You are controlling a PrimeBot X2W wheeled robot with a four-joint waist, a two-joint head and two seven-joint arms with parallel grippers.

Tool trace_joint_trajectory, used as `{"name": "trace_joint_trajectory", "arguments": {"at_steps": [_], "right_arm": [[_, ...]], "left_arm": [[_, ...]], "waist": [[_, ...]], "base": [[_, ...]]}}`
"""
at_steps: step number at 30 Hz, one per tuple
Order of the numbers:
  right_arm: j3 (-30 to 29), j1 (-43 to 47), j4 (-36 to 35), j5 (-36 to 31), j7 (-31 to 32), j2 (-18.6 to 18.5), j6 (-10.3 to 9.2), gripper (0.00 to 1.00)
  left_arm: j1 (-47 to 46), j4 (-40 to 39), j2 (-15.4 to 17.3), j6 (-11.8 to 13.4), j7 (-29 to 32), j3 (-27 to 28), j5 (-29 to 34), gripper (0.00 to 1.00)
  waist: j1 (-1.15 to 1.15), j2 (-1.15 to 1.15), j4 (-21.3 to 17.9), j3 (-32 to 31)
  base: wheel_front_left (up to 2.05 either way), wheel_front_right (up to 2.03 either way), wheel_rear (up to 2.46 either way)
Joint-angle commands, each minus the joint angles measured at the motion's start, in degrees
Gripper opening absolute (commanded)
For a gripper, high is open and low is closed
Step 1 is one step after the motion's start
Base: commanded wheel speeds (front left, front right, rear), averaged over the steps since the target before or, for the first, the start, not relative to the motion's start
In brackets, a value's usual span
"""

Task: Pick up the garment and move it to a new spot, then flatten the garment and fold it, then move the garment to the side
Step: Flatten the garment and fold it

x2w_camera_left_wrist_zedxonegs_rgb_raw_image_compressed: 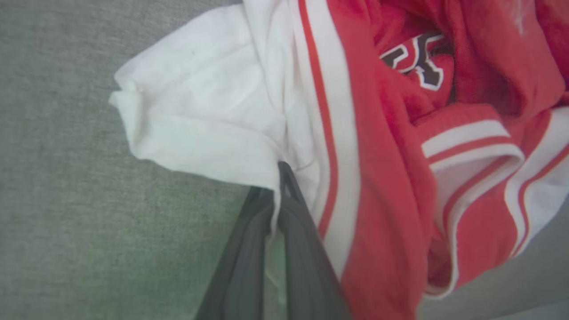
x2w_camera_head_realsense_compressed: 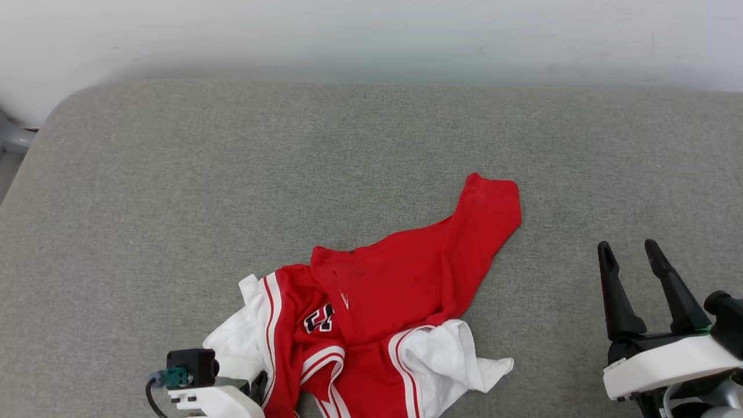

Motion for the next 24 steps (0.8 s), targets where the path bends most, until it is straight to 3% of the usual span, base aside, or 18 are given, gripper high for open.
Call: {"name": "trace_joint_trajectory", "arguments": {"at_steps": [1, 2, 3, 4, 13, 15, 24], "right_arm": [[0.03, -0.4, -0.42, -0.31, 0.19, 0.07, -0.02, 1.0], [0.08, -0.39, -0.65, -0.41, 0.27, 0.07, -0.02, 1.0], [0.11, -0.38, -0.83, -0.49, 0.4, 0.07, -0.02, 1.0], [0.11, -0.32, -0.94, -0.54, 0.51, 0.07, -0.02, 1.0], [-0.02, 0.83, -1.72, -0.34, 1.27, 0.07, -0.02, 1.0], [-0.16, 1.16, -1.67, -0.02, 1.41, 0.07, -0.02, 1.0], [-0.06, 0.82, -1.28, 0.08, 1.99, 0.07, -0.02, 1.0]], "left_arm": [[0.58, 0.83, -0.22, -0.01, -0.54, 0.06, -0.26, 0.0], [0.62, 1.6, -0.56, -0.26, -1.08, -0.07, -0.39, 0.05], [0.48, 2.18, -0.68, -0.43, -1.74, -0.25, -0.12, 0.44], [-0.01, 2.5, -0.82, -0.29, -2.79, -0.24, 0.4, 1.0], [-3.49, 1.39, -0.71, 1.67, -16.87, 1.38, 5.74, 1.0], [-5.4, 0.13, -0.05, 1.07, -20.0, 0.61, 7.6, 1.0], [-11.94, -0.21, 0.95, -4.34, -12.02, -4.86, 6.9, 1.0]], "waist": [[0.0, 0.0, 0.03, -0.1], [0.0, 0.0, 0.06, -0.19], [0.0, 0.0, 0.1, -0.31], [0.0, 0.0, 0.14, -0.44], [0.0, 0.0, 0.43, -2.36], [0.0, 0.0, 0.46, -2.92], [0.0, 0.0, -0.53, -2.38]], "base": [[0.0, 0.0, 0.0], [0.0, 0.0, 0.0], [0.0, 0.0, 0.0], [0.0, 0.0, 0.0], [0.0, 0.0, 0.0], [0.0, 0.0, 0.0], [0.0, 0.0, 0.0]]}}
